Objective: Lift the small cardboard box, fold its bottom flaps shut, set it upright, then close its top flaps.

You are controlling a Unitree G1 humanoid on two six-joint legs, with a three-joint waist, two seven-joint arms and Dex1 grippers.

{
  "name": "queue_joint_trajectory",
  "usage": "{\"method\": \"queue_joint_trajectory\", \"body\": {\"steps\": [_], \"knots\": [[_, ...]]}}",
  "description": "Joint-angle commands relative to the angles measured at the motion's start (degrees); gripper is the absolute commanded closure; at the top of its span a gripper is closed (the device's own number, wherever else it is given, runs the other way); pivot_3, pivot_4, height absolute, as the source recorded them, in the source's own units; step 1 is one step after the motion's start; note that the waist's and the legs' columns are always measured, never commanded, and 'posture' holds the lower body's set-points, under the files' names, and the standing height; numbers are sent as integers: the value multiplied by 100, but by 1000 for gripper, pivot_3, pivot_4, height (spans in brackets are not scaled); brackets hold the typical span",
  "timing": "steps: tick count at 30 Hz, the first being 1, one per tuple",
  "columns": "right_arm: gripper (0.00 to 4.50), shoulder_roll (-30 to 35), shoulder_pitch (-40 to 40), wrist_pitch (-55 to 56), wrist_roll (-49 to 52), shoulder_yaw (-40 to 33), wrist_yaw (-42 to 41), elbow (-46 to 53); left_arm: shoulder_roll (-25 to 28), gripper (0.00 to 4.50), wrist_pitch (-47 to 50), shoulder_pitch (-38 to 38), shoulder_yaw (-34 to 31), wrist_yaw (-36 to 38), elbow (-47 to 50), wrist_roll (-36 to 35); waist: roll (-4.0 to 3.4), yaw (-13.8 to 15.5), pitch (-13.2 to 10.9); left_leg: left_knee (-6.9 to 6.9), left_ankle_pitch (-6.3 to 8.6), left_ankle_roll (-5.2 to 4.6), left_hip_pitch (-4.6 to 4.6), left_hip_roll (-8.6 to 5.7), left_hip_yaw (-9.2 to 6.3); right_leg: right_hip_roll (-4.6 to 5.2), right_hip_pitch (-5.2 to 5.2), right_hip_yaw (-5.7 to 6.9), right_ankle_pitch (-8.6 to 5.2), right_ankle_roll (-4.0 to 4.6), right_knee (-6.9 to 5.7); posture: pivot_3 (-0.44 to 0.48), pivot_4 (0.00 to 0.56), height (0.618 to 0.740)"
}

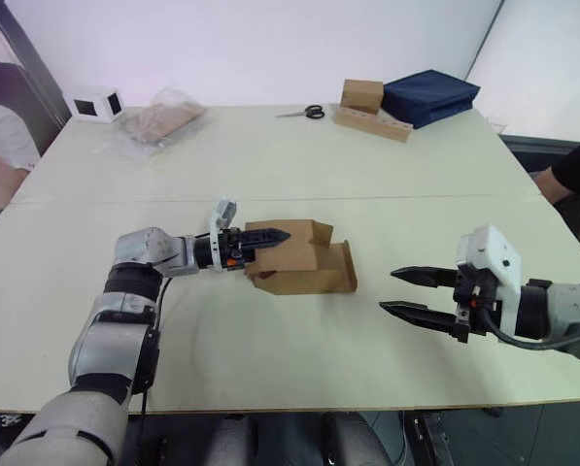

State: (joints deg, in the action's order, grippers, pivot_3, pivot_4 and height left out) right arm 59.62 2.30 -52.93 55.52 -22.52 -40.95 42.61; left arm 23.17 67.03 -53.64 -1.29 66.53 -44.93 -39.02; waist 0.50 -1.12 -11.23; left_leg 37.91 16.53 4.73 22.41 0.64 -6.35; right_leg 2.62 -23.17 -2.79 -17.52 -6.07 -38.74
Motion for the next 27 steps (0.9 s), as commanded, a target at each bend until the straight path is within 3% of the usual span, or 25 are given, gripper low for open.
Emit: {"method": "queue_joint_trajectory", "body": {"steps": [1, 11, 19, 27], "knots": [[1651, 51, 35, 22, 139, -161, 47, 203, -6, 623, -34, -155, -186, 130, -23, 22, 0, 1, 0, 0, 0, 0, 0, 0, 0, 0, 0, 0, 0, 0, 0, 0, 150, 740], [1651, 82, 53, 9, 226, -133, 141, 220, -70, 4416, 10, -172, -254, 246, -67, 112, 0, 2, 0, 0, 0, 0, 0, 0, 0, 1, 0, 0, 0, 0, 0, 0, 150, 740], [1651, 106, 59, 4, 255, -155, 188, 218, -16, 4470, 172, -121, -278, 276, 202, 73, 0, 0, 0, 0, 0, 0, 0, 0, 0, 1, 0, 0, 0, 0, -1, 0, 150, 740], [1651, -28, 127, 70, 297, -187, 339, 133, 42, 4470, 284, 418, -912, 16, 2149, -599, 0, 1, 0, 0, -3, 5, 0, 3, -1, 1, 0, -1, 0, 0, -1, 0, 150, 740]]}}
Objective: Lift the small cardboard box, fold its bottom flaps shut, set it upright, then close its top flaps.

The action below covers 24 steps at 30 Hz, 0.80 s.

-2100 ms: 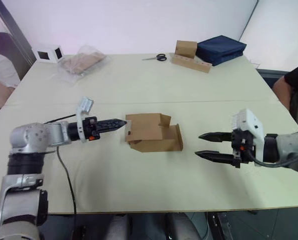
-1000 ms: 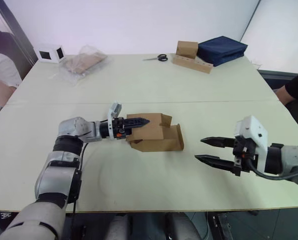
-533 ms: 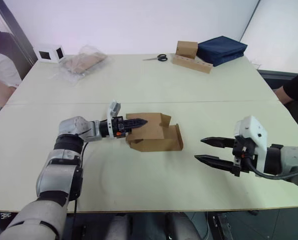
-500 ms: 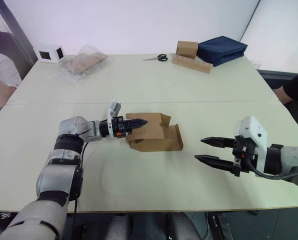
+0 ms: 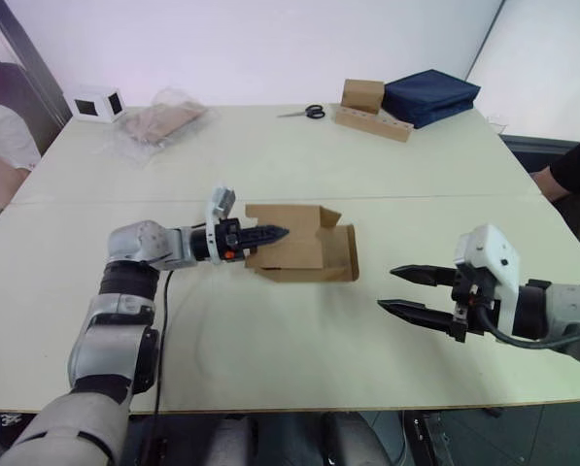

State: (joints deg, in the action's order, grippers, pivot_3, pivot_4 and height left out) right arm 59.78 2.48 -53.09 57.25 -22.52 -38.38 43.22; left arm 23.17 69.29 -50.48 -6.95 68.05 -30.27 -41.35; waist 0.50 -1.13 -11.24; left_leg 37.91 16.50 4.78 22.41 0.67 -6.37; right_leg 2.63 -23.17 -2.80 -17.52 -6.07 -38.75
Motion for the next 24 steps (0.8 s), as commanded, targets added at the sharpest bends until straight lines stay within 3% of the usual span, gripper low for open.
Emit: {"method": "queue_joint_trajectory", "body": {"steps": [1, 4, 7, 15, 18, 23, 24], "knots": [[1651, -63, 119, 88, 149, -194, 103, 61, 32, 4470, 111, 143, -398, -201, 790, -423, 0, 6, 0, 0, 0, 0, 0, 0, 0, 0, 0, 0, 0, 0, -2, 0, 150, 740], [1651, -329, 266, 77, 506, -355, 324, -275, 150, 4470, -128, 524, -519, -249, 1935, -649, 0, 4, 0, 1, 2, -3, 0, 0, 0, 1, 0, 0, 0, 0, -3, 0, 150, 740], [1651, -664, 586, 120, 774, -431, 719, -643, 415, 4470, -956, 986, -321, -50, 3032, -438, 1, -9, -1, 1, -2, 4, -1, 4, 5, 0, -1, -5, 0, 0, -2, 0, 150, 740], [1651, -1218, 1558, 184, 999, -82, 1553, -1128, 528, 4470, -2810, 1472, 1, 41, 3707, 198, -1, 31, 1, 2, 1, -1, -2, 1, 5, 3, 3, -3, 0, 0, -3, 0, 150, 740], [2363, -1442, 2010, 309, 972, 150, 1577, -1332, 579, 4500, -3117, 1626, 68, 75, 3891, 234, -3, 5, 0, -1, 1, -2, -1, 2, 6, 0, 1, -3, 0, 0, 0, 0, 150, 740], [4338, -1590, 2486, 391, 710, 622, 1272, -1608, 707, 4500, -3377, 1830, 203, 154, 4101, 205, -3, -2, 0, -1, 2, -4, -2, 4, 5, -2, -2, -4, 0, 0, -5, 0, 150, 740], [4426, -1617, 2556, 406, 646, 726, 1193, -1656, 724, 4500, -3380, 1848, 220, 149, 4116, 179, -3, -2, 0, -1, 3, -5, -2, 3, 6, -1, -2, -4, 0, 0, -4, 0, 150, 740]]}}
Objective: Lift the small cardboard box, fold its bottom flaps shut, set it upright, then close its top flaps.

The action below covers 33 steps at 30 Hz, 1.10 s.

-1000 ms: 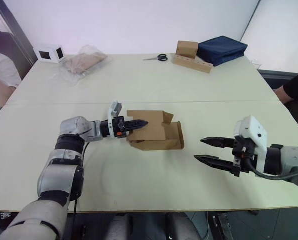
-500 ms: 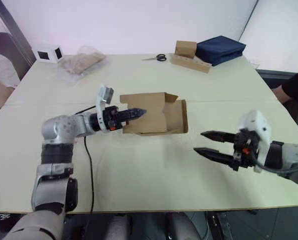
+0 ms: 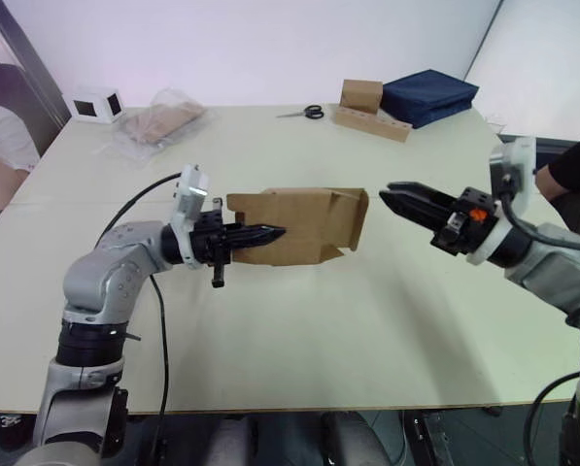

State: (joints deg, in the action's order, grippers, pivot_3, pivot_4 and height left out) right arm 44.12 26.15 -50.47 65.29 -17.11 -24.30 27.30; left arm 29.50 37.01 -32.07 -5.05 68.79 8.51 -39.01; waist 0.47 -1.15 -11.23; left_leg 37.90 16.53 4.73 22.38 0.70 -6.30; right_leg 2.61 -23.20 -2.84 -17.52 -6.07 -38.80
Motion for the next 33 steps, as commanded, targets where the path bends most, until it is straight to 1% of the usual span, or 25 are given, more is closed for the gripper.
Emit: {"method": "queue_joint_trajectory", "body": {"steps": [1, 6, 11, 18, 24, 33], "knots": [[4426, -69, 236, 154, -201, 249, -272, -102, 102, 4500, -155, 11, 44, 67, 236, -76, 0, 6, 0, 0, 0, 0, 0, 0, 0, 0, 0, 0, 0, 0, 0, 0, 150, 740], [4426, -111, 319, 212, -558, 634, -600, -258, 92, 4500, -161, -57, 43, -24, 203, -148, 0, 16, 0, 1, 0, -1, 2, -1, 0, 2, 0, 1, 0, 0, 1, 0, 150, 740], [4426, -285, 409, 203, -740, 895, -741, -272, 73, 4500, -28, -105, 0, -167, 278, -321, 0, 2, 0, 1, 1, -1, 2, -1, -1, 0, 0, 1, 0, 0, 0, 0, 150, 740], [4426, -688, 588, 181, -895, 1143, -662, -189, 132, 4500, 161, -48, 89, -252, 462, -565, 0, -3, 0, 0, 1, -1, 2, 0, -3, 0, -2, 1, 0, 0, 0, 0, 150, 740], [4426, -948, 759, 115, -904, 1243, -566, -109, 194, 4500, 272, -8, 218, -275, 514, -621, -1, -1, 0, 0, 1, -1, 2, -1, -3, 0, -2, 1, 0, 0, 0, 0, 150, 740], [4426, -1177, 916, 15, -842, 1303, -415, 28, 148, 4500, 434, -112, 206, -489, 263, -630, -1, -4, 0, 0, 1, -1, 2, -1, -3, 0, -2, 2, 0, 0, 0, 0, 150, 740]]}}
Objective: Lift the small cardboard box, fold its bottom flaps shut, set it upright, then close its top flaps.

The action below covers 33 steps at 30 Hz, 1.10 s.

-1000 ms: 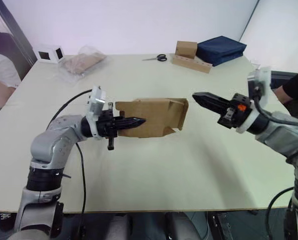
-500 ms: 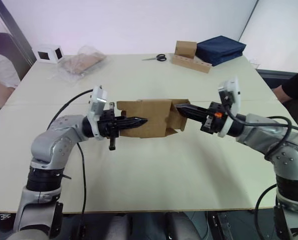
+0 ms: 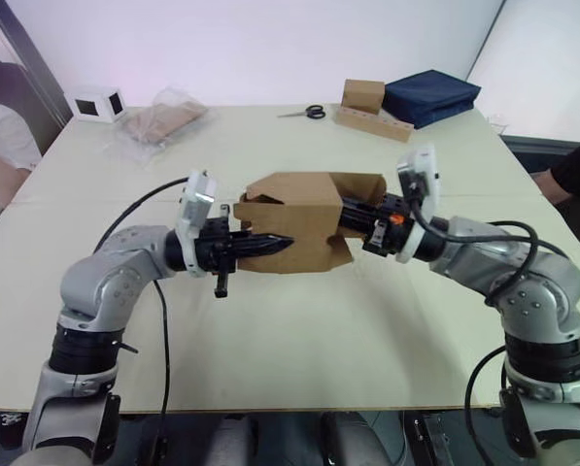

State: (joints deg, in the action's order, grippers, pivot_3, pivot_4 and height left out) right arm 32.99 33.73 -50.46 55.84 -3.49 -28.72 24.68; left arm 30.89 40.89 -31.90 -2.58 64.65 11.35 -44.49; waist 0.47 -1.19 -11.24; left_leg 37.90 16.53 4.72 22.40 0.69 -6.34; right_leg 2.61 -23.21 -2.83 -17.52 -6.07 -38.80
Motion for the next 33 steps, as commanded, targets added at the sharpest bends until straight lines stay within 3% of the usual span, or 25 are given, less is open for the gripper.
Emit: {"method": "queue_joint_trajectory", "body": {"steps": [1, 15, 23, 29, 33], "knots": [[4426, -62, 146, 8, 97, -53, 24, 304, 11, 4500, 45, -147, -51, -88, -49, -79, 0, 2, 0, 0, 0, 0, 0, 0, 0, 0, 0, 0, 0, 0, 0, 0, 150, 740], [4426, 229, -70, 64, -386, -92, -191, 224, -127, 4500, 367, -436, -386, -618, -293, -504, 0, -3, 0, -1, 0, 0, 0, 0, -1, 0, -1, 1, 0, 0, 1, 0, 150, 740], [4426, 756, -246, -52, -197, -699, -408, 227, -54, 4500, 369, -409, -572, -731, -405, -577, 0, 19, 0, -1, 0, 0, 1, -1, 0, 1, -1, 1, 0, 0, 1, 0, 150, 740], [4426, 1156, -993, -179, -87, -1106, -539, 441, -64, 4500, 447, -443, -664, -796, -378, -711, 1, 15, -1, -1, 0, -1, 2, -1, 0, 0, -1, 1, 0, 0, 4, 0, 150, 740], [4426, 1054, -1457, -7, -242, -1000, -471, 504, -62, 4500, 572, -462, -678, -793, -349, -842, 1, 12, -1, -1, 1, -2, 2, -2, 2, 3, 1, 0, 0, 0, 6, 0, 150, 740]]}}
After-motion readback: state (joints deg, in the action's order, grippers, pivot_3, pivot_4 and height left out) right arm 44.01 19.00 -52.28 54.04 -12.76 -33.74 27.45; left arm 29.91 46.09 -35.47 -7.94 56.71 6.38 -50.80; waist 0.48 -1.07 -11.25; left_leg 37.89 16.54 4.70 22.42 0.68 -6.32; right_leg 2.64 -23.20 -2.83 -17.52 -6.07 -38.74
